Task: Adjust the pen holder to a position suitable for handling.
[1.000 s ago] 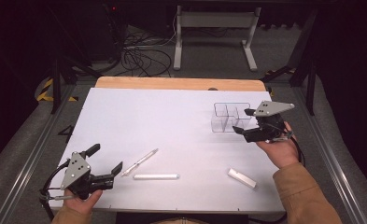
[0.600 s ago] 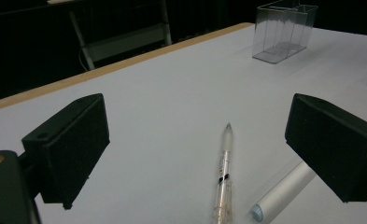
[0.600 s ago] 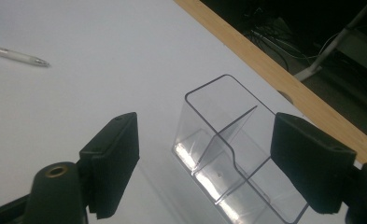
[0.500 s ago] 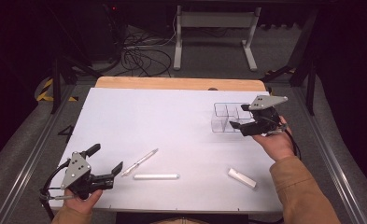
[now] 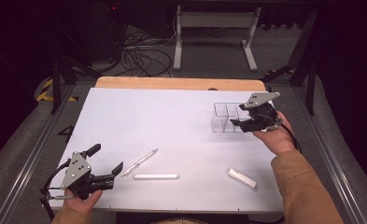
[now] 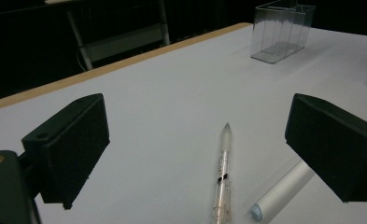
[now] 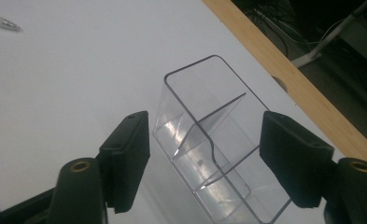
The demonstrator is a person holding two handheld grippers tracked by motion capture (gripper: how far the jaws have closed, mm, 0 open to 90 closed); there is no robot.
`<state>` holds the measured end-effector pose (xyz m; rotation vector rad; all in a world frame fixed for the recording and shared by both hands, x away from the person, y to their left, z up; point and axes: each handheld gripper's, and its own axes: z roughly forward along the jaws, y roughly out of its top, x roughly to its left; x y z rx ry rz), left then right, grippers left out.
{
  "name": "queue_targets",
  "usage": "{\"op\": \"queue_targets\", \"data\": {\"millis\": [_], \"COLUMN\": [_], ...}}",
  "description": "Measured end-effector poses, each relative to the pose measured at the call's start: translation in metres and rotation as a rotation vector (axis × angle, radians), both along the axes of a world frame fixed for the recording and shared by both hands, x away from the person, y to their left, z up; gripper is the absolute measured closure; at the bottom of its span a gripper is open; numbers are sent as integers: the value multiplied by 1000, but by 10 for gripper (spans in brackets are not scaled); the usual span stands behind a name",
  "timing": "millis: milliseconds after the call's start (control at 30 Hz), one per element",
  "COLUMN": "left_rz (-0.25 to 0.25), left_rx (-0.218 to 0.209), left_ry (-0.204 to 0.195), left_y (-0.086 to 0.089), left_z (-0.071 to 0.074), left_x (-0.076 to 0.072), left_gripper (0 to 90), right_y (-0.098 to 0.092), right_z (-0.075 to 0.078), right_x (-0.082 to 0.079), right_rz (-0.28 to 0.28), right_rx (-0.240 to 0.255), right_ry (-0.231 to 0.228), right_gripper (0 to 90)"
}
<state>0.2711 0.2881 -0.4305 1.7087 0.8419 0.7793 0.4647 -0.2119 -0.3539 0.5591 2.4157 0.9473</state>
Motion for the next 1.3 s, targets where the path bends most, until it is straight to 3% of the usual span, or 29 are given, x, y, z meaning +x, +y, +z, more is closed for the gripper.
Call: {"op": "queue_targets", "data": {"millis": [400, 600, 867, 1300], "left_rz": [-3, -3, -2, -3], "left_rx": [2, 2, 3, 2], "left_ry": [0, 2, 4, 5], "left_y": [1, 1, 0, 0], "left_z": [0, 0, -1, -1], "left_x": [0, 0, 1, 1], "left_gripper": [72, 72, 72, 72], "right_y": [-1, 4, 8, 17], "right_z": [-10, -19, -28, -39], "right_x": [24, 33, 42, 48], "right_rz": [1, 9, 34, 27], "right_rx": [9, -33, -92, -134], "right_ry": [99, 149, 175, 199], "right_gripper": [446, 477, 496, 515]}}
